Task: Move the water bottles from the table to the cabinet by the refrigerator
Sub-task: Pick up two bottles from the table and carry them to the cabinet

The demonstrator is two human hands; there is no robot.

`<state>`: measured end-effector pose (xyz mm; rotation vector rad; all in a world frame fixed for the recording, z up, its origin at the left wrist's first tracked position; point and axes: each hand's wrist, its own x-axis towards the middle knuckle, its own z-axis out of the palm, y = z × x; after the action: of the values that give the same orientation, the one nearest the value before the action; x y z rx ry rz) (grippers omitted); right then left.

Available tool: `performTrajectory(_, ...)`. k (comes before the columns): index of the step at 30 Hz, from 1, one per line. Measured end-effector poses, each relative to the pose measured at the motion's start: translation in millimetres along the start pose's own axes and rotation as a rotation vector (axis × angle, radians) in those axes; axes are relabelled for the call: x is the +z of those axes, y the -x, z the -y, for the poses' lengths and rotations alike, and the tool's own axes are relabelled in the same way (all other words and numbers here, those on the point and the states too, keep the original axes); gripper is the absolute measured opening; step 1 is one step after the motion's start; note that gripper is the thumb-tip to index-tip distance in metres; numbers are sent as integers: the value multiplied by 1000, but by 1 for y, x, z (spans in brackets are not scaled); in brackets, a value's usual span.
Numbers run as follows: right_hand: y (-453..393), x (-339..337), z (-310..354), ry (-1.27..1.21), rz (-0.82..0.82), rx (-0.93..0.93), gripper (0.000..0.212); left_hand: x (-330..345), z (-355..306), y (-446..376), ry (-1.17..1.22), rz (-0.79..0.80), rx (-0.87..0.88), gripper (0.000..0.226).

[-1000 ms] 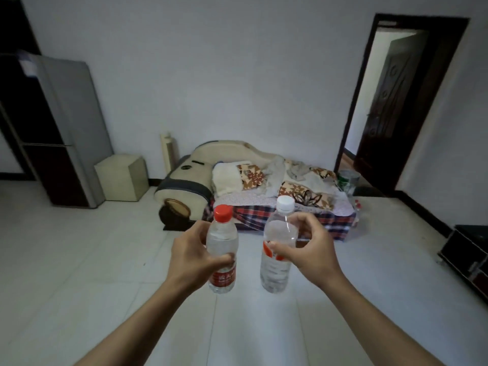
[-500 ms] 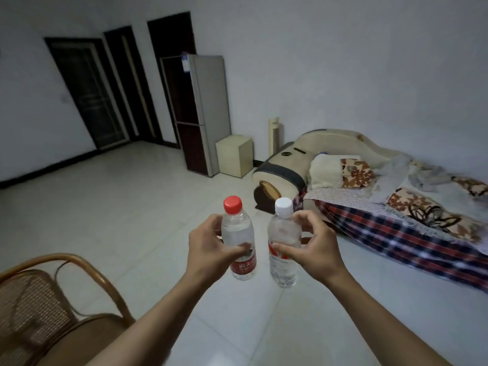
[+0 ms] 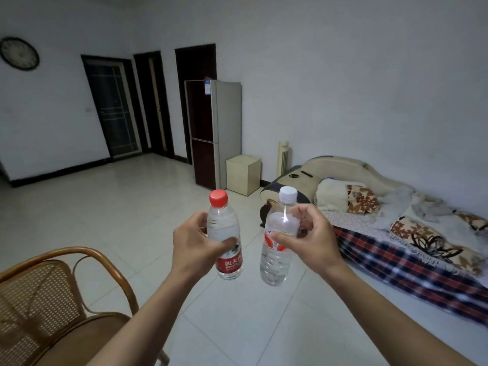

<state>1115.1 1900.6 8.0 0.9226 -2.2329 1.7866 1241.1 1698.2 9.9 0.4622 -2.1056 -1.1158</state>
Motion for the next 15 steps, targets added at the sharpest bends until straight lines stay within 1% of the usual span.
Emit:
performTrajectory(3,6,-1,4,-1,28,9,60,-3,2,8,10,-34,-34,54)
performTrajectory(8,-9,-2,-12,14,54,15,63,3,3,4,-8,-37,-44,52)
performTrajectory(13,-49,-15,-47,-23,69,-2,67,35,0,-23,-46,-26,-57,56)
performTrajectory(15,-69,-25,-64,-44,70,-25,65,55,0,-40,-62,-24,-50,56)
